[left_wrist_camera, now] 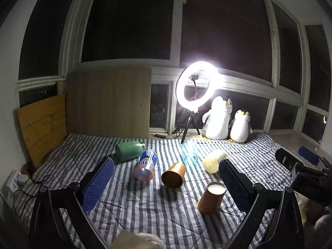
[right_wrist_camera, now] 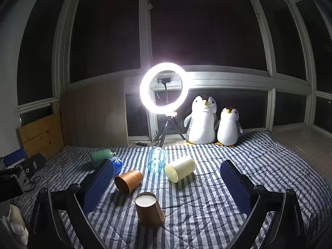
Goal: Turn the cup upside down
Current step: 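Open the right gripper and withdraw it from the standing cup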
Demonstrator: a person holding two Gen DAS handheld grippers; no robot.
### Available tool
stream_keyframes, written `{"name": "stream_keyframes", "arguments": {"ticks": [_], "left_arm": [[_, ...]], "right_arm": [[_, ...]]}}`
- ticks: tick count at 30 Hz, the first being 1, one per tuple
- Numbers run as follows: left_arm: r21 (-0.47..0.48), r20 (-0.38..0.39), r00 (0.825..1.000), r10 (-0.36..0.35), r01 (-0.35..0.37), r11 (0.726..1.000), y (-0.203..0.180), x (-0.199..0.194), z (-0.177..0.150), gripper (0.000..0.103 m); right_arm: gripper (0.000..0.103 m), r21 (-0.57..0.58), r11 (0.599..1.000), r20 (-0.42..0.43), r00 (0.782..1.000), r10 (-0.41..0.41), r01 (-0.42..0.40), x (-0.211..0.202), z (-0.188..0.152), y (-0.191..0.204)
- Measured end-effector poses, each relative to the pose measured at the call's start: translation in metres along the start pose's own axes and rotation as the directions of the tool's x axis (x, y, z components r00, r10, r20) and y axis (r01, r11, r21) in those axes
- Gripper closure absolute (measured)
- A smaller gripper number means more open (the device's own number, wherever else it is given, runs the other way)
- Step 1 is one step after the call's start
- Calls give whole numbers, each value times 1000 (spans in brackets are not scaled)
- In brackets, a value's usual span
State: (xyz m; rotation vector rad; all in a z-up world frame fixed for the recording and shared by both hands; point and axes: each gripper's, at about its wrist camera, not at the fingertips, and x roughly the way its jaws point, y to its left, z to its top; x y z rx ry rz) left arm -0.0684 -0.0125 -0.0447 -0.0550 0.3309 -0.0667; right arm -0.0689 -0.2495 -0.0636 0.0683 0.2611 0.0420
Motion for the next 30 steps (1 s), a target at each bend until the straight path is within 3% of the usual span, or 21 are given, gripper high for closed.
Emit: {"name": "stream_keyframes", "arguments": {"ticks": [18, 30], "left_arm": [[-17, -9, 1000, -12, 11, 1000, 0, -6, 0, 1], [-6, -12, 1000, 5, -6, 1000, -1, -5, -2, 1]], "right_arm": [[2, -34, 998, 51, 998, -47, 48, -13, 1, 9], [2, -28, 999, 39, 998, -40, 41, -11, 0, 7]]}}
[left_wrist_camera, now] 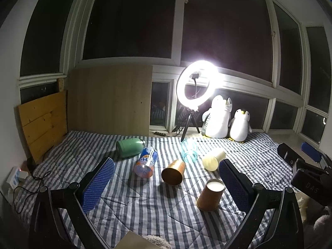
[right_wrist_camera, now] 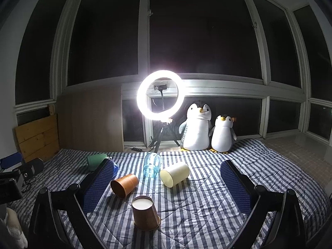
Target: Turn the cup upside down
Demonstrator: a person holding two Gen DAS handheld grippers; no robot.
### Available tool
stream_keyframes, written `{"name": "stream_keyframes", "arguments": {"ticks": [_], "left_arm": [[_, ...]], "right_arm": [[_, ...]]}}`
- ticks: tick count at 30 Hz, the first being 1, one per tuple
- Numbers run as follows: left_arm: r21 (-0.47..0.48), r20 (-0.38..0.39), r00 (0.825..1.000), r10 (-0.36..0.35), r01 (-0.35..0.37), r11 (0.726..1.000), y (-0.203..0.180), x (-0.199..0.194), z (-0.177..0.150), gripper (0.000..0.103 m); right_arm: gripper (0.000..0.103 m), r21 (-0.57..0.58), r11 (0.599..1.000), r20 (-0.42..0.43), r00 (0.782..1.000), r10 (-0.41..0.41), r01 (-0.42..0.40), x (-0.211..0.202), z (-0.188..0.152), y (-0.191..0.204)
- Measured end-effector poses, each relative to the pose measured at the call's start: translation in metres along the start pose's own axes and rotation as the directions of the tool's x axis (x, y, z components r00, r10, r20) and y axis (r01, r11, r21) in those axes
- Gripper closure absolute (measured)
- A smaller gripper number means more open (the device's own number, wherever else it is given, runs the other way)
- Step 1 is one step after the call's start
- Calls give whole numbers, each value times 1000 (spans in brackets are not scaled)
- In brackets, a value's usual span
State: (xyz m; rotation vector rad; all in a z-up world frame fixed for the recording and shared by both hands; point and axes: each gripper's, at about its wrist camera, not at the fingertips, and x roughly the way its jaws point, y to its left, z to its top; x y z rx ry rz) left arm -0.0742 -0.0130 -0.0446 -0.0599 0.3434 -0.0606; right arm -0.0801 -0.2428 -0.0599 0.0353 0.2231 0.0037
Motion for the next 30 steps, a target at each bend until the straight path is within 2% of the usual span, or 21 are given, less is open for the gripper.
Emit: {"name": "stream_keyframes", "arguments": {"ticks": [30], "left_arm": [[17, 11, 999, 52, -52, 999, 1, -2, 2, 1]], "right_arm": [[2, 12, 1000, -28, 999, 24, -24, 7, -2, 2]]}}
